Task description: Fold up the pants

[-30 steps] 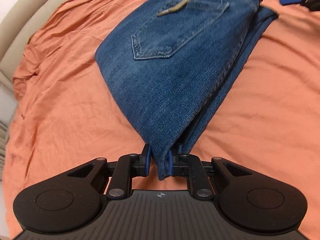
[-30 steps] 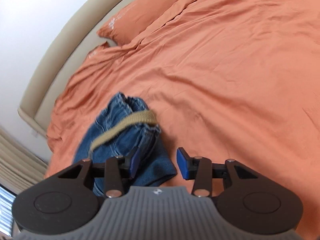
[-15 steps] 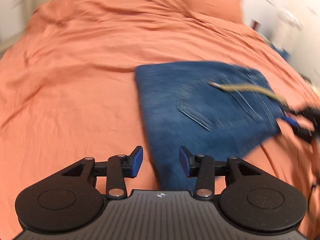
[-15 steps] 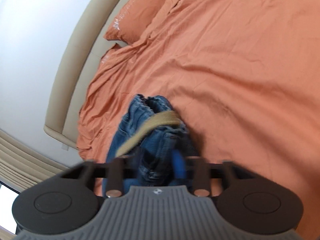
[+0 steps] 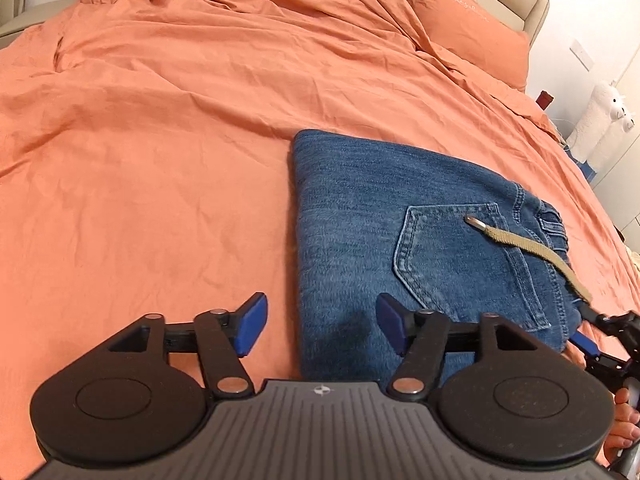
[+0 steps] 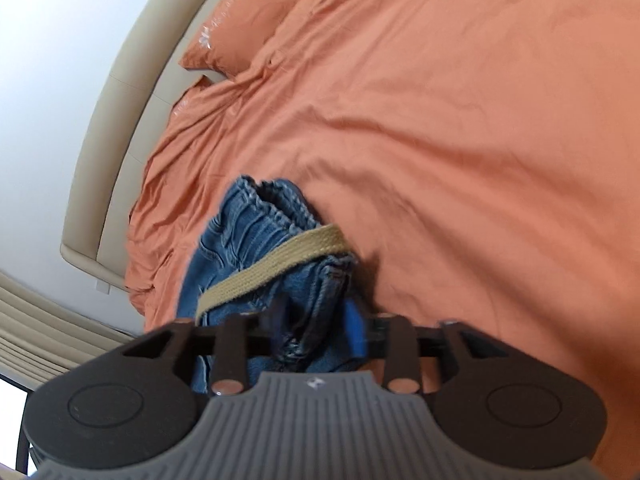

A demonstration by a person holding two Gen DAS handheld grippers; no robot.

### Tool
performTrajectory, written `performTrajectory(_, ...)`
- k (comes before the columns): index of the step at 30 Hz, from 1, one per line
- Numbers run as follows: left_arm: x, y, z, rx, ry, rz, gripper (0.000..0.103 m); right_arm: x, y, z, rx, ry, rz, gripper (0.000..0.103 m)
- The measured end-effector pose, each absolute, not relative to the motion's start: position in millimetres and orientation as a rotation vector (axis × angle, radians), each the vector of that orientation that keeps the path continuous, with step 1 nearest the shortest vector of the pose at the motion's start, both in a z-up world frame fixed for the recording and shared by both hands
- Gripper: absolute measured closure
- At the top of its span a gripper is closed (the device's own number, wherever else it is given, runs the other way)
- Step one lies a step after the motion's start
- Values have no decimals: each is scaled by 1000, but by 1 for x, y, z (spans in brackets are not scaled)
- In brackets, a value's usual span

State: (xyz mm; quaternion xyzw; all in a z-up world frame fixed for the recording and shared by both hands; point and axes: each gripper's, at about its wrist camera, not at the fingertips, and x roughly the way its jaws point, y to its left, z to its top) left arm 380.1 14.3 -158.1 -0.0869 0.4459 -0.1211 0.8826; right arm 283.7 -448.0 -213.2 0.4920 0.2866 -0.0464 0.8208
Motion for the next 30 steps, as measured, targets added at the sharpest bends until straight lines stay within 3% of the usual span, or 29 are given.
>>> performTrajectory(1, 381, 15, -159, -187, 924, -248, 25, 285, -448, -215, 1036, 616, -80, 42)
performTrajectory(17, 417, 16, -187, -251, 974, -310, 26, 317, -451, -245, 1052, 650, 16, 44)
performTrajectory(24, 424, 10, -188, -240, 982, -352, 55, 321, -450, -246, 1033, 652, 25, 55)
performTrajectory(26, 424, 7, -186, -227, 983, -355, 66, 321, -449, -244, 1027, 650, 32, 62)
performTrajectory(28, 423, 4, -183, -202, 980, -345, 89, 320, -447, -240, 1023, 648, 36, 68)
performTrajectory(30, 423, 2, -177, -184, 975, -340, 96, 319, -447, -235, 1009, 647, 41, 71)
